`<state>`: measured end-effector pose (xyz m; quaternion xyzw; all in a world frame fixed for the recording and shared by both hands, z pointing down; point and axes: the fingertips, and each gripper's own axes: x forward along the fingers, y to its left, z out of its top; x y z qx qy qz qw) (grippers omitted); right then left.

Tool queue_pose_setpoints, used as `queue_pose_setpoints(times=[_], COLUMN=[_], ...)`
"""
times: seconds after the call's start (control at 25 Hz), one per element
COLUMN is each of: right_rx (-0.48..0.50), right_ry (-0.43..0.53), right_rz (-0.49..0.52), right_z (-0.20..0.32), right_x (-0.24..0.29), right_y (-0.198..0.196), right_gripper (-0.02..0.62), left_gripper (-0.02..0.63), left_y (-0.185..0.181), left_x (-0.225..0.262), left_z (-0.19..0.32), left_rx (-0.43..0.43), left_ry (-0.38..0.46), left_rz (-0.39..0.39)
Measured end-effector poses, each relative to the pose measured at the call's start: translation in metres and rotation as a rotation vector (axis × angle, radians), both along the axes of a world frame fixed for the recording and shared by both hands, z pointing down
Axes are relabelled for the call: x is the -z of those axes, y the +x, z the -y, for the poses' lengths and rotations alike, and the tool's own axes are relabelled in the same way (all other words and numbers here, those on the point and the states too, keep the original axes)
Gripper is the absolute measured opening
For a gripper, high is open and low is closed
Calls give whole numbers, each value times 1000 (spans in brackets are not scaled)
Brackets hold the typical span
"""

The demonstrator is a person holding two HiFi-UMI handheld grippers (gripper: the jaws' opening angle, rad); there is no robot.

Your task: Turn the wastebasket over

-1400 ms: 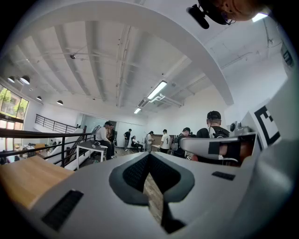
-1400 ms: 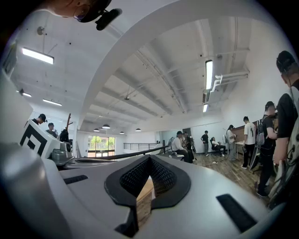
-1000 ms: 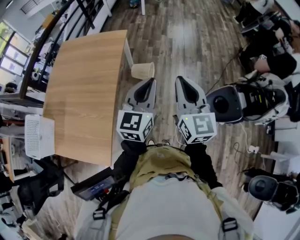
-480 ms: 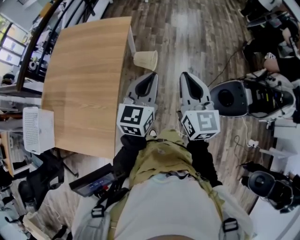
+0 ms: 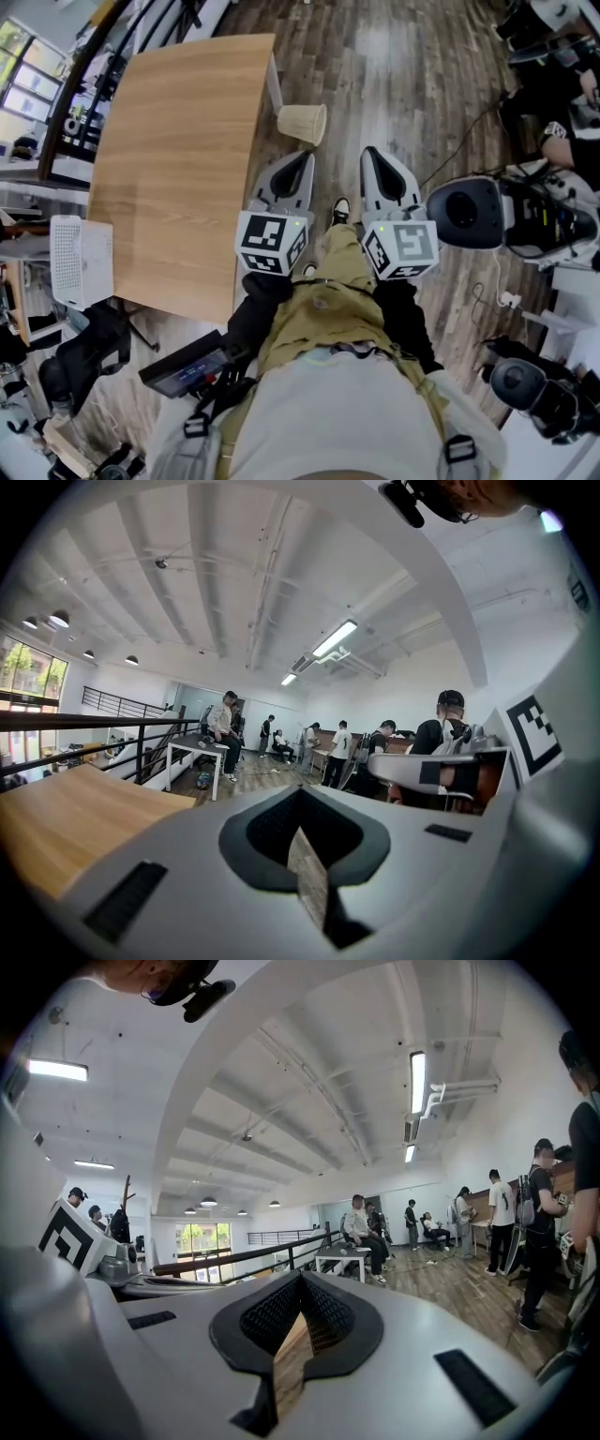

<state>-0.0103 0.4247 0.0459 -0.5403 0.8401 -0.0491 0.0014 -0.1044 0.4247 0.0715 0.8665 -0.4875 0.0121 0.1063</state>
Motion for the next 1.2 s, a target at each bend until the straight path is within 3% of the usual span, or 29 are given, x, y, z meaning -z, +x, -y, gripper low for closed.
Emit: queue_pose_setpoints(times=[0.4, 0.64, 0.8, 1.2], right_rx=[109, 163, 183, 159], right_ry=[-5, -24, -64, -240], right_rz=[77, 124, 141, 109], right_z=[172, 287, 333, 386], right_x=[-3, 3, -5, -76], right_y=[6, 23, 31, 45], right_gripper=[19, 18, 18, 18], left_gripper=[-3, -3, -3, -3], left_y=[0, 33, 42, 42], left_x=[1, 13, -2, -77], left_z=[158, 266, 312, 372], left_rx=[114, 120, 132, 127], left_ry=[8, 29, -34, -214], left_rz=[59, 101, 119, 121])
